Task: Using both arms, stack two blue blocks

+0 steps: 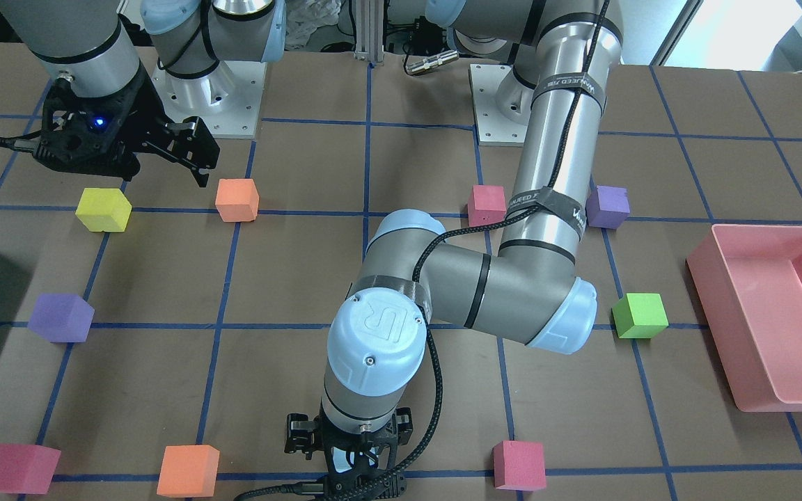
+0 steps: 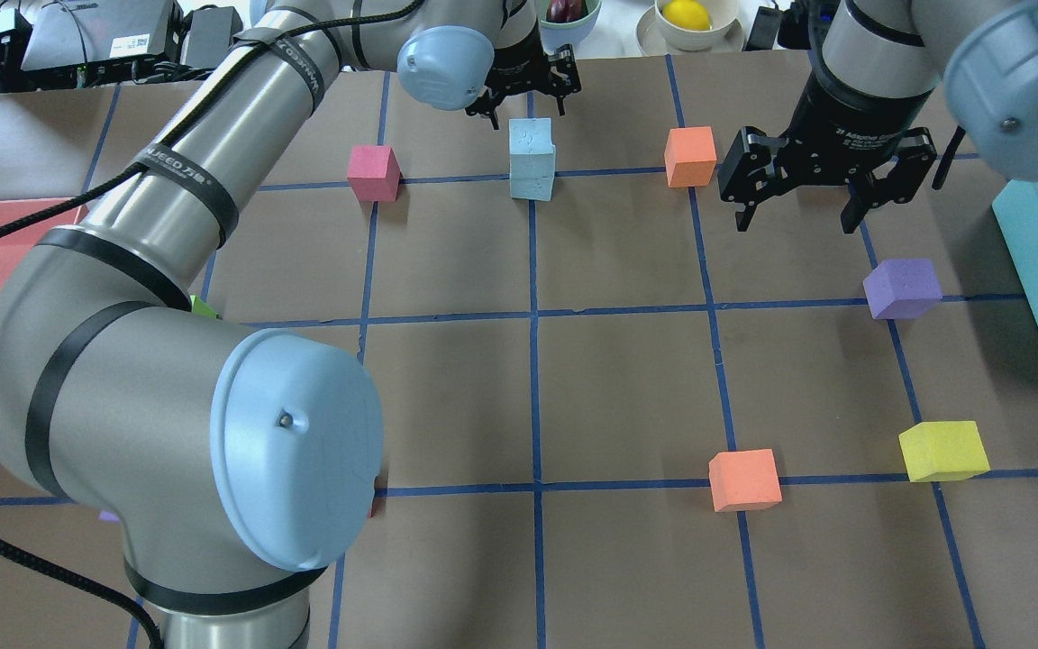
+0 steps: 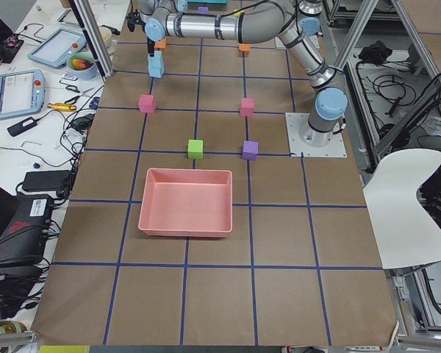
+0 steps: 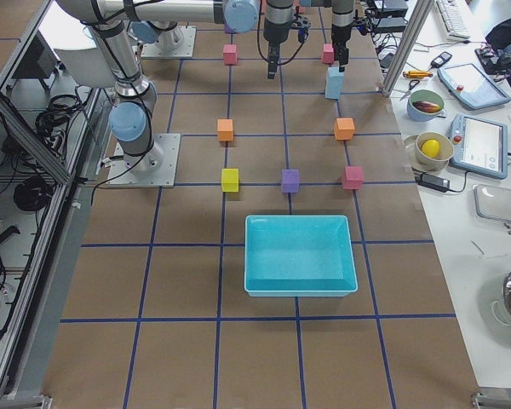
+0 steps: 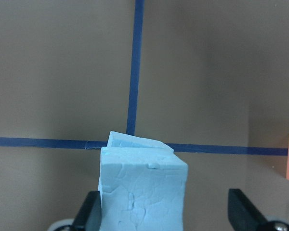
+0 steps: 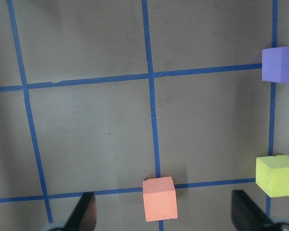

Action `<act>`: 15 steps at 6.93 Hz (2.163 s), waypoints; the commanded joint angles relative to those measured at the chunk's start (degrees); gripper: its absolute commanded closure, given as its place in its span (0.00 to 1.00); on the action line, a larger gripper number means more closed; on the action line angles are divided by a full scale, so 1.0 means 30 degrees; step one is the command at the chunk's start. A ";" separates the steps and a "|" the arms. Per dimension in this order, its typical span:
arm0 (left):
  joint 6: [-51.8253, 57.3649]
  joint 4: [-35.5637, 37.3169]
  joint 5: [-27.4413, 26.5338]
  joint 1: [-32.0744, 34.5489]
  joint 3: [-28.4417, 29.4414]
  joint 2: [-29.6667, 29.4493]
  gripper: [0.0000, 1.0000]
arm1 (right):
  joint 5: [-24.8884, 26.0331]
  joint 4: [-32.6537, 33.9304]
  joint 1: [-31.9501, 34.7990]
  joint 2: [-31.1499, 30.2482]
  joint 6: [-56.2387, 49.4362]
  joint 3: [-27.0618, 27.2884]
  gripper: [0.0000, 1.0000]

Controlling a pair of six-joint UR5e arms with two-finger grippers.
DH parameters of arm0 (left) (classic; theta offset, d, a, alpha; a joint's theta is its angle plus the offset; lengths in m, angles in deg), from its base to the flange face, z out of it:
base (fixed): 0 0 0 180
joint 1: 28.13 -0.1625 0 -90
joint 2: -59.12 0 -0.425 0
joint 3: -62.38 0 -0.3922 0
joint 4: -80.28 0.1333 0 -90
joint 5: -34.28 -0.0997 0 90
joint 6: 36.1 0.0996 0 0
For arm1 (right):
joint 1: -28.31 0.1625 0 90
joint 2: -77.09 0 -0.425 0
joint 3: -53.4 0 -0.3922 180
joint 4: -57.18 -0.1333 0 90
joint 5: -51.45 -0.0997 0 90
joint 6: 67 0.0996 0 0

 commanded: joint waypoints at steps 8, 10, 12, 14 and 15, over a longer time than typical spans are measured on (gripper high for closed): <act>0.7440 -1.1405 -0.1317 -0.3830 -0.3328 1.0305 0.09 | 0.0058 0.0007 0.0024 -0.0005 -0.0006 0.0027 0.00; 0.7703 -0.8519 -0.1112 -0.3887 -0.7336 1.2650 0.08 | 0.0058 0.0007 0.0024 -0.0005 -0.0006 0.0027 0.00; 0.7353 -0.4851 -0.1257 -0.3975 -1.1120 1.4294 0.00 | 0.0058 0.0007 0.0024 -0.0005 -0.0006 -0.0002 0.00; 0.7353 -0.4753 -0.1405 -0.4760 -1.1927 1.5179 0.00 | 0.0029 0.0007 -0.0005 -0.0005 0.0082 -0.0119 0.00; 0.7382 -0.4782 -0.1405 -0.5608 -1.1957 1.5298 0.00 | 0.0029 0.0007 0.0024 -0.0005 0.0111 -0.0120 0.00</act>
